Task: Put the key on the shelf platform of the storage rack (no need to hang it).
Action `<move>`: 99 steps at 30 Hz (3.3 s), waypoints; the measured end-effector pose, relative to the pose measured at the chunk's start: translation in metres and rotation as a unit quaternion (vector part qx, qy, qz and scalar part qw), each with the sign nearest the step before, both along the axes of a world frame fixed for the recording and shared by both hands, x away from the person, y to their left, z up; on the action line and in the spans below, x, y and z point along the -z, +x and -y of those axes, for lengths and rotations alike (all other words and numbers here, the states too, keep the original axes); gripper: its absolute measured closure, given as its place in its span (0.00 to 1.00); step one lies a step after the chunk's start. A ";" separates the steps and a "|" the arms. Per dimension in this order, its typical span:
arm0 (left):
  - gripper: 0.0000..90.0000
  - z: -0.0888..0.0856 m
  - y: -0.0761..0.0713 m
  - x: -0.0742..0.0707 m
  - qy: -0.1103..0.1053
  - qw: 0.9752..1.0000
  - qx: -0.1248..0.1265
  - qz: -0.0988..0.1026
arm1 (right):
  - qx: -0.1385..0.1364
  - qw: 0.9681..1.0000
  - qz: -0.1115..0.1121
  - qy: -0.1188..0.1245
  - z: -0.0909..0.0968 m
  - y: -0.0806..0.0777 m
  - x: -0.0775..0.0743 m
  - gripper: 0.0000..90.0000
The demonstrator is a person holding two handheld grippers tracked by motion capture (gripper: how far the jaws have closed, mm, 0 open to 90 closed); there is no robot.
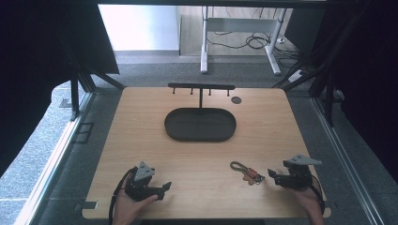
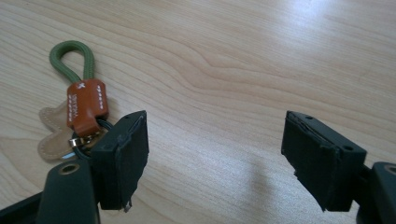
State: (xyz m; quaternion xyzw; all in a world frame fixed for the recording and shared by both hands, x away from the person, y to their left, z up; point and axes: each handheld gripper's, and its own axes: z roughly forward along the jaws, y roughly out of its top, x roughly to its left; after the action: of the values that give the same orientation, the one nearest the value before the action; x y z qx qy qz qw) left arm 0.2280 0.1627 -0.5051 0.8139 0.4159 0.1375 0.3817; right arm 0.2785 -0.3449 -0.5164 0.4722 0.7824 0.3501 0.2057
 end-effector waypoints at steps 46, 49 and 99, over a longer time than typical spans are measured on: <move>0.22 0.002 -0.009 -0.012 0.015 0.999 0.026 0.016 | -0.042 0.999 -0.024 -0.021 -0.006 -0.010 -0.061 0.44; 0.22 0.001 -0.009 -0.014 0.012 0.999 0.025 0.018 | -0.055 0.998 -0.031 -0.028 -0.009 -0.011 -0.072 0.45; 0.23 0.006 -0.009 -0.009 0.020 0.999 0.033 0.004 | -0.180 0.959 -0.170 -0.141 -0.095 0.031 -0.043 0.64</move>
State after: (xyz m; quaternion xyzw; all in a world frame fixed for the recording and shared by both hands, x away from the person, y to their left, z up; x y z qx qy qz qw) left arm 0.2188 0.1563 -0.4959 0.8342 0.3840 0.1365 0.3716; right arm 0.3094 -0.2502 -0.4733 0.3427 0.9192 0.1817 0.0679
